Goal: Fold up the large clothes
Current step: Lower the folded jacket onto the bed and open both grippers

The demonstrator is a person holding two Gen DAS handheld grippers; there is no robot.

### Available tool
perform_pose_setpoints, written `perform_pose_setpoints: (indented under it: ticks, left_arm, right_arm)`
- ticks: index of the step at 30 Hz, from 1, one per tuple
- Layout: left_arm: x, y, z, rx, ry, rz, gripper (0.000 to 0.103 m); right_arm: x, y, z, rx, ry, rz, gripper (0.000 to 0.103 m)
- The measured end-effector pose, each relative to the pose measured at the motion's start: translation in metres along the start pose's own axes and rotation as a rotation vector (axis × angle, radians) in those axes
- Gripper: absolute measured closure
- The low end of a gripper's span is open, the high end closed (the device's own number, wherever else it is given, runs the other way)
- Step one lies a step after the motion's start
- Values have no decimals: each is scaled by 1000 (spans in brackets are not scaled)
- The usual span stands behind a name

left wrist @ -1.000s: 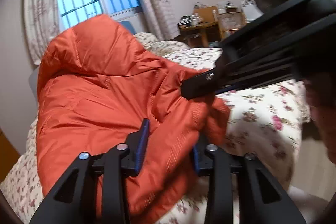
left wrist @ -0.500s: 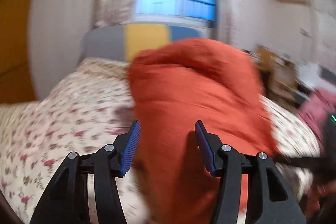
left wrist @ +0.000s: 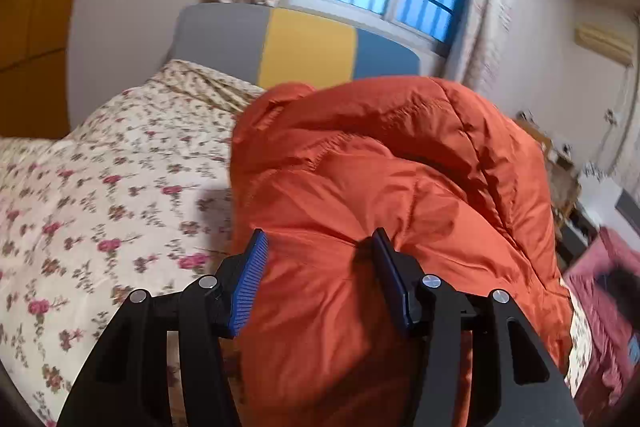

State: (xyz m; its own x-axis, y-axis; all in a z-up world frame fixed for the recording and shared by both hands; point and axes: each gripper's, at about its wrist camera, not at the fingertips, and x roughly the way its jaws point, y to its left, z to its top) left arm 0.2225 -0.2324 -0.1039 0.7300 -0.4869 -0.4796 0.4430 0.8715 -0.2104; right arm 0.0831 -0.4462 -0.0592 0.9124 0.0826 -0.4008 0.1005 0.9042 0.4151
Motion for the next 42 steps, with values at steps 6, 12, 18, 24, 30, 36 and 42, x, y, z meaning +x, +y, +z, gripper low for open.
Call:
perform_pose_setpoints:
  ticks: [6, 12, 18, 24, 30, 36, 42]
  left_arm:
    - [12, -25, 4, 92, 50, -4, 49]
    - [20, -36, -4, 130, 53, -1, 49]
    - [25, -49, -16, 178, 9, 4, 49]
    - [35, -53, -22, 192, -11, 8, 47]
    - [43, -50, -25, 172, -15, 1, 47]
    - [46, -55, -19, 186, 18, 11, 39]
    - [48, -59, 29, 58, 47, 31, 29]
  right_arm:
    - [75, 6, 37, -80, 77, -12, 73]
    - [132, -28, 32, -78, 168, -125, 85]
    - [152, -60, 4, -18, 169, -136, 85]
    - [170, -80, -7, 51, 191, -108, 85]
    - [195, -90, -11, 73, 237, -95, 85]
    - [201, -98, -16, 106, 256, -85, 85]
    - [197, -95, -15, 98, 235, -109, 84]
